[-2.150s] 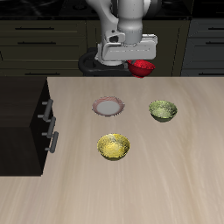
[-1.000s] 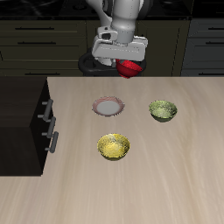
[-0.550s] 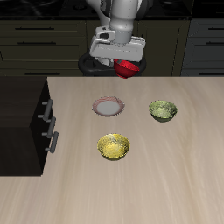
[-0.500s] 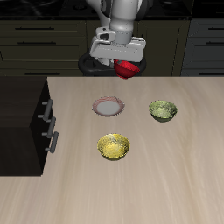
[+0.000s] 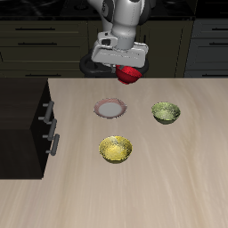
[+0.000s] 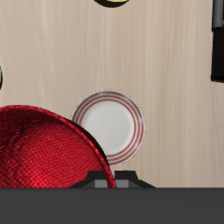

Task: Place the red bowl on the plate

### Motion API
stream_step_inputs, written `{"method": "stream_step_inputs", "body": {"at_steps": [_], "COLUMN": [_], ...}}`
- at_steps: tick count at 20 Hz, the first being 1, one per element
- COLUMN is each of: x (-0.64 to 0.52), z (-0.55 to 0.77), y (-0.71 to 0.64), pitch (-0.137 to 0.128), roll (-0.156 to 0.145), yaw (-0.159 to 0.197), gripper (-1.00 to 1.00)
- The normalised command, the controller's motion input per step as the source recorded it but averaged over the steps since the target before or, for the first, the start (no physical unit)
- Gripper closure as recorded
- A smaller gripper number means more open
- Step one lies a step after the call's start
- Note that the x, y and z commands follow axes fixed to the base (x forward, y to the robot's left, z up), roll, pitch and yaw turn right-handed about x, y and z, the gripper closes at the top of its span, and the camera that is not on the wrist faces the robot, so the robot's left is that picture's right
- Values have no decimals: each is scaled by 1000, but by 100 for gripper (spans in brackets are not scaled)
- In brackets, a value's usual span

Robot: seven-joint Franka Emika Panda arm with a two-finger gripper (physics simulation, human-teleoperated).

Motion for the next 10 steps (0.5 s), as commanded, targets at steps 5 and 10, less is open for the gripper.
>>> {"method": "stream_step_inputs", "body": {"at_steps": [5, 10], "x": [-13, -25], "z": [-91, -127], "y": [4, 29], "pitch": [2, 2], "roll": [-2, 18], "yaw": [-6, 3], "gripper": [100, 100]}}
